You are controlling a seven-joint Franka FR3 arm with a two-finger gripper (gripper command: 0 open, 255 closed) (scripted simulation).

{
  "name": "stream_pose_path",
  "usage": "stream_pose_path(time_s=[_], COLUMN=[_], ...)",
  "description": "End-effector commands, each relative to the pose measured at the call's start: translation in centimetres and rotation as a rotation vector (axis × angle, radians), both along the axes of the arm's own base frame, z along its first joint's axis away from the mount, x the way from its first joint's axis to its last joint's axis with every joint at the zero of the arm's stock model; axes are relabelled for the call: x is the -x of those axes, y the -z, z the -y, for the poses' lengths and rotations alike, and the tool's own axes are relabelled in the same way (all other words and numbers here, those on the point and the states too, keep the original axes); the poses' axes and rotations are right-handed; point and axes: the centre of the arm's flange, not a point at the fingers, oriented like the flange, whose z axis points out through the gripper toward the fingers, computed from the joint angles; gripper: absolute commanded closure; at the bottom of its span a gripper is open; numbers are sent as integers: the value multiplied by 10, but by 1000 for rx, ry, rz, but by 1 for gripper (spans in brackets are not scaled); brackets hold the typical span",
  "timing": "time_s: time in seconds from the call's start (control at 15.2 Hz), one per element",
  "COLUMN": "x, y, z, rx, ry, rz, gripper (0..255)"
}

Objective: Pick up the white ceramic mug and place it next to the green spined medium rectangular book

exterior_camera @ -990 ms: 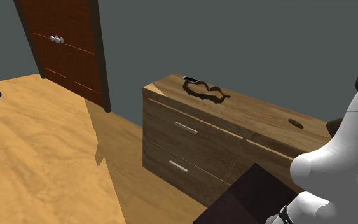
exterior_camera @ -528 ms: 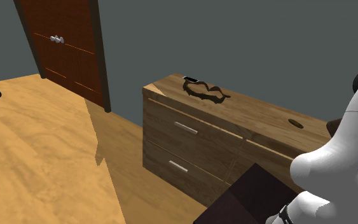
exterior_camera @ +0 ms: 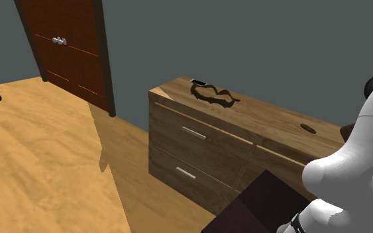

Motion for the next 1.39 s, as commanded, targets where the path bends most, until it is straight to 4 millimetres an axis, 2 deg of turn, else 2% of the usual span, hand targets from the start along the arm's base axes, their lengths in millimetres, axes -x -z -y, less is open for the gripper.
stream_pose_path(time_s=[0.0, 0.2, 0.66, 0.73, 1.06, 1.32], x=[0, 0, 0, 0, 0, 1], y=[11, 25, 25, 25, 25, -25], z=[-1, -1, -1, -1, -1, 2], rx=[1, 1, 1, 1, 1, 1], ry=[0, 0, 0, 0, 0, 0], rz=[0, 0, 0, 0, 0, 0], gripper=[255, 255, 255, 0, 0, 0])
